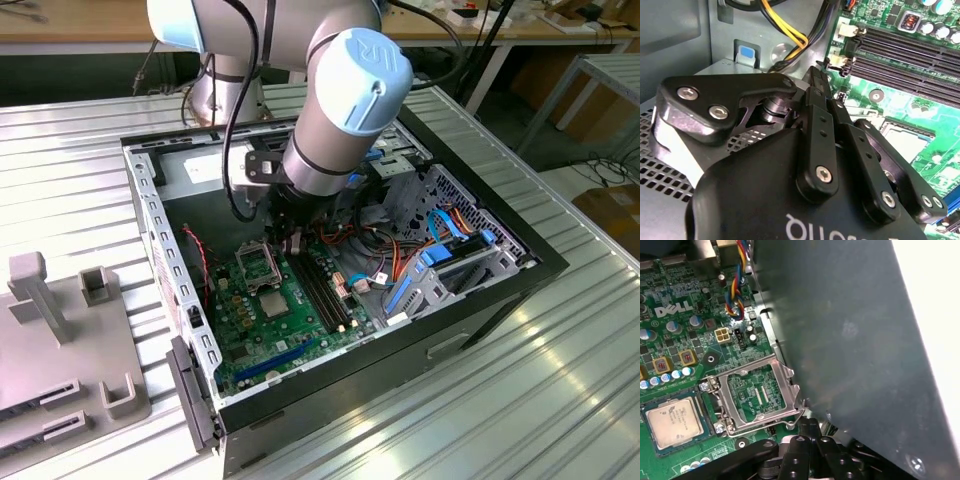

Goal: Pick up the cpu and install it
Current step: 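Close the cpu cover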

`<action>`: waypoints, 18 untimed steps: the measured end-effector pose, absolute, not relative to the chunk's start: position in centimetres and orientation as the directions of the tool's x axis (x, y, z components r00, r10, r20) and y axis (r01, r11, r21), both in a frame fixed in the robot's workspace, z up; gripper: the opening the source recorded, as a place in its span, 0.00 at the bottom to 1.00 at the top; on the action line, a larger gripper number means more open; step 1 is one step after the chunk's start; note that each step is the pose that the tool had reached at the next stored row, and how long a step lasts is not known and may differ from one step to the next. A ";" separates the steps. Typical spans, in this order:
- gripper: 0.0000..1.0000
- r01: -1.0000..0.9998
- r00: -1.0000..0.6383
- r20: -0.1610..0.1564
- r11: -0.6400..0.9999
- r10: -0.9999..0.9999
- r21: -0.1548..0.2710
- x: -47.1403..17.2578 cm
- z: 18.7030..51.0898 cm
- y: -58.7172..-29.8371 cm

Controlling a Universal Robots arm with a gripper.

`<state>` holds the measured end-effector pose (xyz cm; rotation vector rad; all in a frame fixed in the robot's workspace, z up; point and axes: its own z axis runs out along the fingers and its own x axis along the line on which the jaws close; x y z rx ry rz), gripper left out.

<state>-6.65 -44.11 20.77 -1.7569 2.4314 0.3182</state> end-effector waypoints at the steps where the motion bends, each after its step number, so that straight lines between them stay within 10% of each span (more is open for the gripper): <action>1: 0.11 -0.948 -0.316 -0.223 0.302 -0.922 0.097 -6.6 20.8 -44.2; 18: 0.11 -0.949 -0.315 -0.225 0.300 -0.922 0.097 -6.8 21.7 -44.8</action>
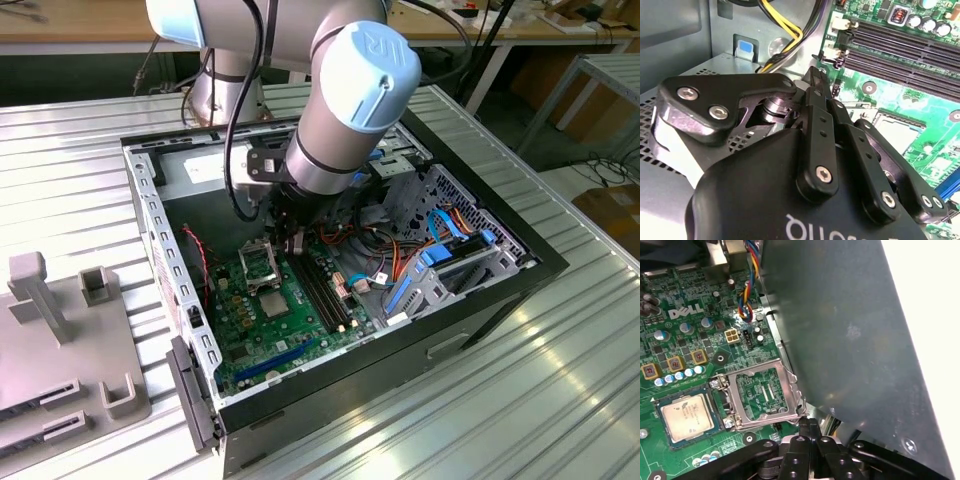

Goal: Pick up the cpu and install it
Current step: 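Close the cpu cover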

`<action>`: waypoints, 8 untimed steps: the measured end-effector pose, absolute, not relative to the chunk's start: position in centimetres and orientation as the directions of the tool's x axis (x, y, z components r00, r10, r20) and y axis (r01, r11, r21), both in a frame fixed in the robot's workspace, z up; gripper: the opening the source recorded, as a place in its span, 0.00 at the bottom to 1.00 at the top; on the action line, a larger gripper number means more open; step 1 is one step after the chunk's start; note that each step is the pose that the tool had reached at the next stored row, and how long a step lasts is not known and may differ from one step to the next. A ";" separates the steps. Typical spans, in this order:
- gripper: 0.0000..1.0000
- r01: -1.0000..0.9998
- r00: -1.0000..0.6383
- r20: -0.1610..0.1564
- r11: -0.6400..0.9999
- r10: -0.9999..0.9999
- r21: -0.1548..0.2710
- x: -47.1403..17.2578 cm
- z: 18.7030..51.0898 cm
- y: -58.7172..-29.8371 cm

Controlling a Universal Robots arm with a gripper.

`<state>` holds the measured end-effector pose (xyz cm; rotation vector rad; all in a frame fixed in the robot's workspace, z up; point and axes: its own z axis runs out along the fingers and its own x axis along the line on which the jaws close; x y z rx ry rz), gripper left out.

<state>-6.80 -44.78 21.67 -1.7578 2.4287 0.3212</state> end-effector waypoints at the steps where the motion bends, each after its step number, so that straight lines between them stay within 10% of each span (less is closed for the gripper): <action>1: 0.11 -0.949 -0.315 -0.226 0.300 -0.922 0.098 -6.8 21.7 -44.8; 8: 0.11 -0.949 -0.315 -0.229 0.300 -0.921 0.099 -6.9 21.9 -45.1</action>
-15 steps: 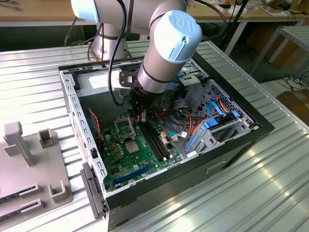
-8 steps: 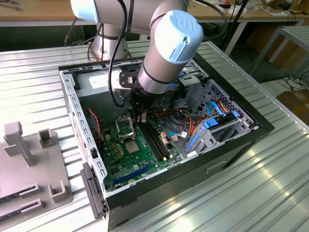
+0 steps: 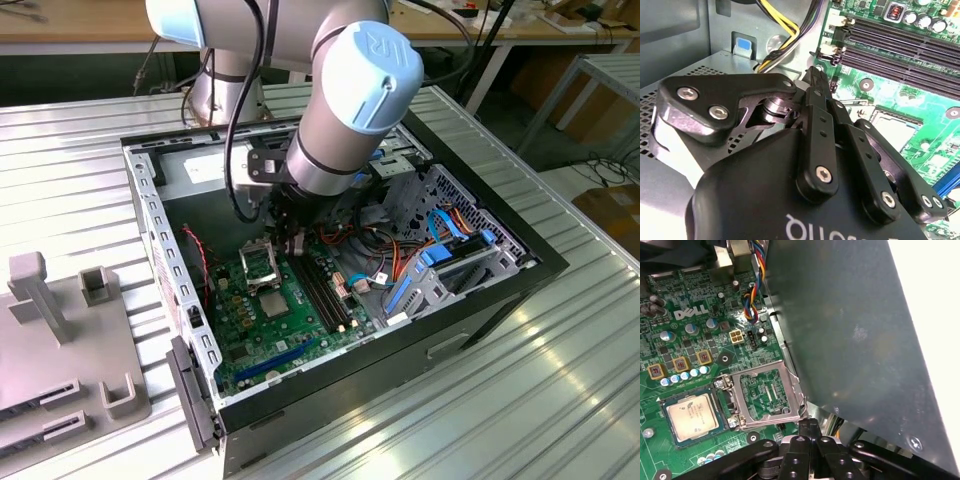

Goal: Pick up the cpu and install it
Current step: 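Close the cpu cover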

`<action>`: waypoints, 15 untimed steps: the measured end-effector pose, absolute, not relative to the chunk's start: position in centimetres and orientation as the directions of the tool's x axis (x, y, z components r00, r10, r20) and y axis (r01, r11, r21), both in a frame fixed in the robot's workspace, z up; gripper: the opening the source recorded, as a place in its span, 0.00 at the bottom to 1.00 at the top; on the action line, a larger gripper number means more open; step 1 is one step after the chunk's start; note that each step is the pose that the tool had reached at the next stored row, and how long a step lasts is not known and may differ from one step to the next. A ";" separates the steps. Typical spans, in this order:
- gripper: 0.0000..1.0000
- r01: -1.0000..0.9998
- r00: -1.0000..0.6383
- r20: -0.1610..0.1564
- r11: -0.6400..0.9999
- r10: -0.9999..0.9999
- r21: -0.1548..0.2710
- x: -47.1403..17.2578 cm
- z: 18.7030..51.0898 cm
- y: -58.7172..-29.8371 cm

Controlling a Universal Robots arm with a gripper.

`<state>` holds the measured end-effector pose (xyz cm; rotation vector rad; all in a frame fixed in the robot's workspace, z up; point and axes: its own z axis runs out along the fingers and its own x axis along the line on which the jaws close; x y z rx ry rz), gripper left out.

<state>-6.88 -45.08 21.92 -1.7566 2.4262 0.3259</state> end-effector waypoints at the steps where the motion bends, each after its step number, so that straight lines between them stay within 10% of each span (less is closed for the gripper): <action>1: 0.11 -0.949 -0.315 -0.230 0.300 -0.921 0.099 -6.9 22.0 -45.1; 15: 0.11 -0.950 -0.311 -0.257 0.293 -0.915 0.108 -7.1 22.8 -45.4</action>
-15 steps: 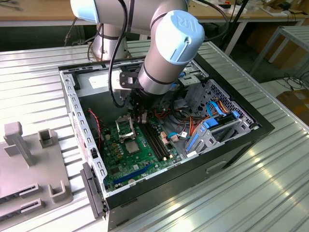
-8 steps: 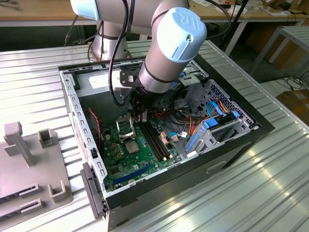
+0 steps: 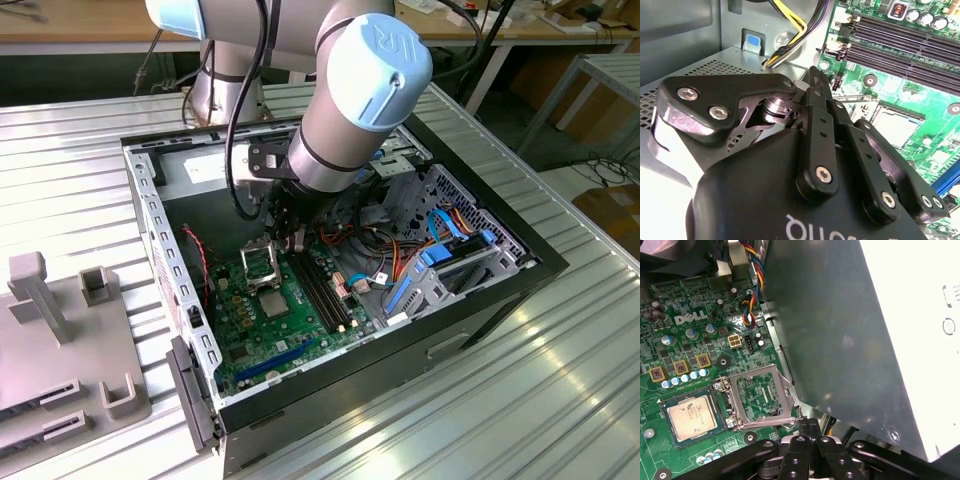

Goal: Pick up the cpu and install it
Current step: 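Close the cpu cover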

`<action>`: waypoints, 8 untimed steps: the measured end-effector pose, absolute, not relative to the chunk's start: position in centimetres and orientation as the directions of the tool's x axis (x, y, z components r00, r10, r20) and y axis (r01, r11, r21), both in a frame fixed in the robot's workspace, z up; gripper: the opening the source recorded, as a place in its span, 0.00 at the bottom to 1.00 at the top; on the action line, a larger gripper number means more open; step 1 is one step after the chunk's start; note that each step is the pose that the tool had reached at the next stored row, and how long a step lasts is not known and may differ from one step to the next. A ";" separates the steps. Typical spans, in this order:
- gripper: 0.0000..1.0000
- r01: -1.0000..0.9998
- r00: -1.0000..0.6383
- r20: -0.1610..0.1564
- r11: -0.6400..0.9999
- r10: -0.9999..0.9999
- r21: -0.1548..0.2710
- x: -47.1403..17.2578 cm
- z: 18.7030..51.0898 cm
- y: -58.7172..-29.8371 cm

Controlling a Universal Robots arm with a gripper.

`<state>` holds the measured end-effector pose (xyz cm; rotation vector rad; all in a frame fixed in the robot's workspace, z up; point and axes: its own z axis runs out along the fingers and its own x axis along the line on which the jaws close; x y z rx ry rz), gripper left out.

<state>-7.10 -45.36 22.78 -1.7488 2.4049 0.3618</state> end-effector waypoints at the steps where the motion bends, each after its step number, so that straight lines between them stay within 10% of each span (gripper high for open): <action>1: 0.11 -0.951 -0.309 -0.257 0.291 -0.915 0.108 -7.1 22.8 -45.4; 8: 0.11 -0.953 -0.303 -0.257 0.284 -0.918 0.108 -7.2 23.1 -45.4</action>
